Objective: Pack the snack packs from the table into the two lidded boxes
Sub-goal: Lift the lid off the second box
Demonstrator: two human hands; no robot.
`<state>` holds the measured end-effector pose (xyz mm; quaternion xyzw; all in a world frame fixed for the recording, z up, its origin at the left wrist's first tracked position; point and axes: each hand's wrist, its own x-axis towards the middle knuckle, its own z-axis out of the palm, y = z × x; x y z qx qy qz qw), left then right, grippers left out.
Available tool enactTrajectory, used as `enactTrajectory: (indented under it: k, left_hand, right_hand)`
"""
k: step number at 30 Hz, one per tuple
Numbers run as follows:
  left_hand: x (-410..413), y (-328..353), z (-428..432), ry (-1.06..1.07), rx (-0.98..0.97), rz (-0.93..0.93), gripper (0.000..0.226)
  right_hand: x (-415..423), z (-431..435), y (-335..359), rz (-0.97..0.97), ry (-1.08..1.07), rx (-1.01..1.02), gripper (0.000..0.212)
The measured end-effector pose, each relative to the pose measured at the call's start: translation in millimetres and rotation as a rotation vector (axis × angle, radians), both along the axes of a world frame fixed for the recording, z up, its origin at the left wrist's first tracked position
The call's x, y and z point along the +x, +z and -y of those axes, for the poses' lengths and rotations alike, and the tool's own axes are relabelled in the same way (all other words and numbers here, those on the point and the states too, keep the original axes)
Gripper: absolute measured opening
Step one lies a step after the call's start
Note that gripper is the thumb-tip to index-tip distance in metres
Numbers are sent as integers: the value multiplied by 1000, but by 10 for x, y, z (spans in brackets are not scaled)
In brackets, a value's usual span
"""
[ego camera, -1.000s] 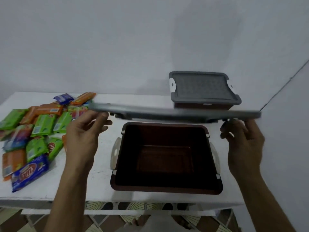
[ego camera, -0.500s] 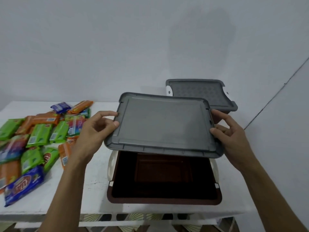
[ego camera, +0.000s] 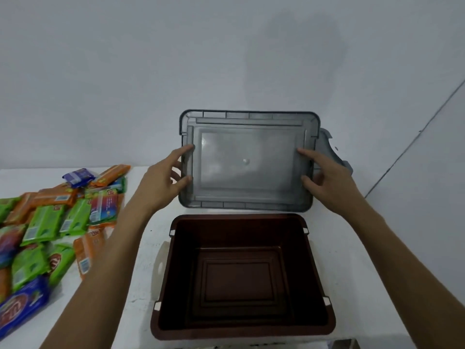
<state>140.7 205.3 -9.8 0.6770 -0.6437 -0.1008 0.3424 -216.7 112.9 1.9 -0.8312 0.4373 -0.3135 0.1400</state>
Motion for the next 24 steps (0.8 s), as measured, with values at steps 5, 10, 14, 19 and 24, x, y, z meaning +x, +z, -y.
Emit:
enactTrajectory:
  k: [5, 10, 14, 19, 24]
  left_hand:
    - [-53, -307, 253, 133, -46, 248, 78]
    - [-50, -529, 308, 55, 31, 112, 72]
    - [-93, -632, 284, -35, 197, -52, 66]
    - [-66, -601, 276, -75, 308, -148, 62]
    - [-26, -585, 138, -66, 343, -237, 60]
  right_hand:
    - [120, 151, -258, -27, -67, -75, 58]
    - [173, 129, -502, 10, -94, 0, 54]
    - [174, 94, -665, -25, -136, 50, 55]
    - [162, 57, -755, -51, -149, 181, 55]
    - [126, -61, -666, 38, -129, 366, 52]
